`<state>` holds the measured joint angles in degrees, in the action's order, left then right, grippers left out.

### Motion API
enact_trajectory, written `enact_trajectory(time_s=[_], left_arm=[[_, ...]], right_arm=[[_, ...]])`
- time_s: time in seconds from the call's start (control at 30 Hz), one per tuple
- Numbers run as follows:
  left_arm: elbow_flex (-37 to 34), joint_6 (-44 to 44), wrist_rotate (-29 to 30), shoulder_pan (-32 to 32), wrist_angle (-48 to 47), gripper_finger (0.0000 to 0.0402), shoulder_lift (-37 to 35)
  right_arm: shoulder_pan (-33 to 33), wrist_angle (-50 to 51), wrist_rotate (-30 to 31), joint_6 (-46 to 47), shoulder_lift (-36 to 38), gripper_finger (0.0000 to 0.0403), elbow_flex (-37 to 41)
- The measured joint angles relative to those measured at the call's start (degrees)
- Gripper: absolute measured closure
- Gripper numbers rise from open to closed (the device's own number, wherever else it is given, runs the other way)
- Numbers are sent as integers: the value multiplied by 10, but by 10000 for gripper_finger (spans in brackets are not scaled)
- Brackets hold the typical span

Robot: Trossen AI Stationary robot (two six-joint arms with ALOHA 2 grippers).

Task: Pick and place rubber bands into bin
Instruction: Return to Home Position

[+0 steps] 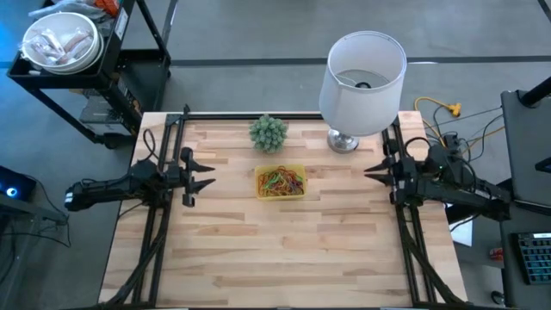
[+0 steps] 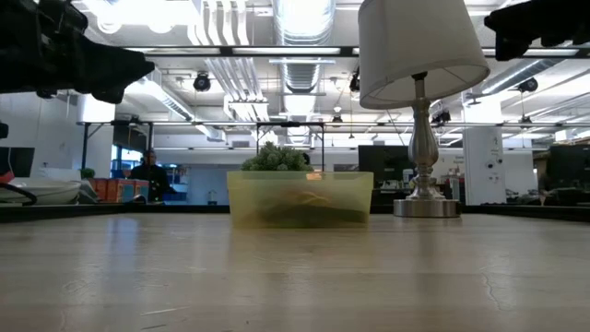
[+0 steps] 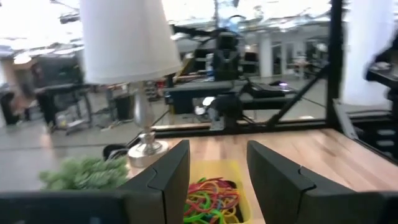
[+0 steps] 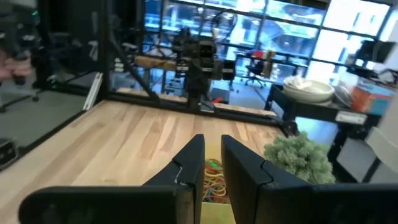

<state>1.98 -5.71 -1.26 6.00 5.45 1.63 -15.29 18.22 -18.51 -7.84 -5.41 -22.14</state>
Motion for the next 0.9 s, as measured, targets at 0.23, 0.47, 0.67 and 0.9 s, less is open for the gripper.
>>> enact_trajectory(time_s=[0.23,0.47,0.67,0.9], left_arm=[[-1,20,16,0,0,257,1],[-1,20,16,0,1,257,1],[-1,13,16,0,1,257,0],[-1,9,8,0,1,257,0]], right_arm=[[0,-50,35,71,17,355,41],[0,-162,22,94,13,355,115],[0,-225,-9,94,13,355,168],[0,-214,-11,111,13,355,176]])
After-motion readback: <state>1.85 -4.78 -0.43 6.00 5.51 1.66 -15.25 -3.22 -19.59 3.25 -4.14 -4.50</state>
